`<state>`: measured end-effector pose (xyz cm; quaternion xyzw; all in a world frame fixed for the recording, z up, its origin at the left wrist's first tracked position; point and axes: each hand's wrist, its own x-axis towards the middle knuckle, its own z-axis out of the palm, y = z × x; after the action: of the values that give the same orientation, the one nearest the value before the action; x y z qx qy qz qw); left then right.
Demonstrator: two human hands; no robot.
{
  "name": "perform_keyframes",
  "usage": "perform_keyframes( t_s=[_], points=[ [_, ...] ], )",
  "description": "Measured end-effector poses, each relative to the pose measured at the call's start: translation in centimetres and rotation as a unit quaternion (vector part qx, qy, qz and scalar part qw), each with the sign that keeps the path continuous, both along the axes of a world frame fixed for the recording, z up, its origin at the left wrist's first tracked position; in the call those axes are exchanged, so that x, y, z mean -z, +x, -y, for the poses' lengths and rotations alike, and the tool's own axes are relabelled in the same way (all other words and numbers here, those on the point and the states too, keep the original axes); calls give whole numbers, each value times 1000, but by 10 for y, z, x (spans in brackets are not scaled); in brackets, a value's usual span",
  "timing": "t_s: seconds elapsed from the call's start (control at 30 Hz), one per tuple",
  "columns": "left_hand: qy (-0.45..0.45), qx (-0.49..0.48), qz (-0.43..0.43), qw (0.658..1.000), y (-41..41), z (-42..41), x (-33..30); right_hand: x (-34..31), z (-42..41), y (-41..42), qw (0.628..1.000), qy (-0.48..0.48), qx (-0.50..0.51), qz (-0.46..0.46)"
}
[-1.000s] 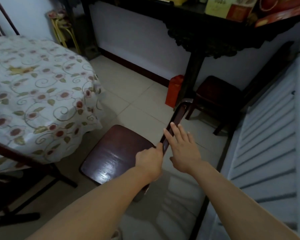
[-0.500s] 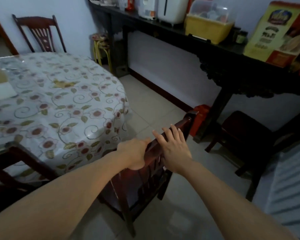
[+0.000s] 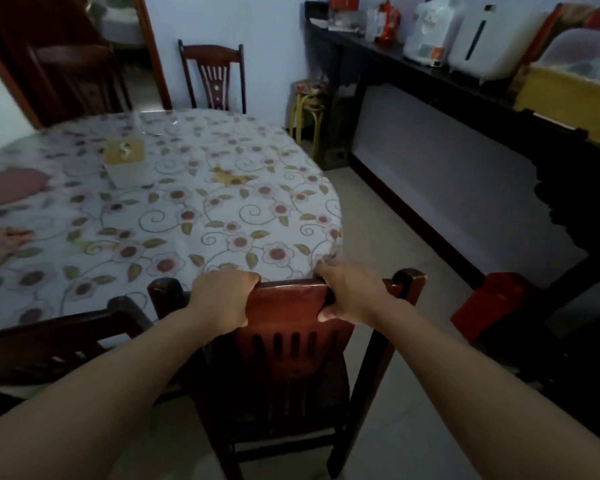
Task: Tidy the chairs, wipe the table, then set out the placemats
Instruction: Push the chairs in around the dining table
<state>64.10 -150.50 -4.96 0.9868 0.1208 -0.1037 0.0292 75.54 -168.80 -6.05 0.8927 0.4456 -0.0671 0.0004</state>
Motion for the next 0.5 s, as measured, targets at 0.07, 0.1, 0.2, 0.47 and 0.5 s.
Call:
perform_keyframes(
  t_s=[0.07,0.1,0.2,0.47,0.5],
  points=[
    [-11,-28,4,1000,8,-14,0,-4,-12,18,999,8,-3,-42],
    [-8,-34,8,999,17,-17,-1,-6,-16,30,999,14,-10,-46],
    [9,-42,24,999,48,-22,-9,-16,-22,65,998,28,-34,-39],
    [50,-95,53,993,93,-29,-18,-15,-49,126,995,44,-95,-3],
    [58,-103,58,991,96,-30,-14,-13,-52,130,994,45,-98,10]
  ],
)
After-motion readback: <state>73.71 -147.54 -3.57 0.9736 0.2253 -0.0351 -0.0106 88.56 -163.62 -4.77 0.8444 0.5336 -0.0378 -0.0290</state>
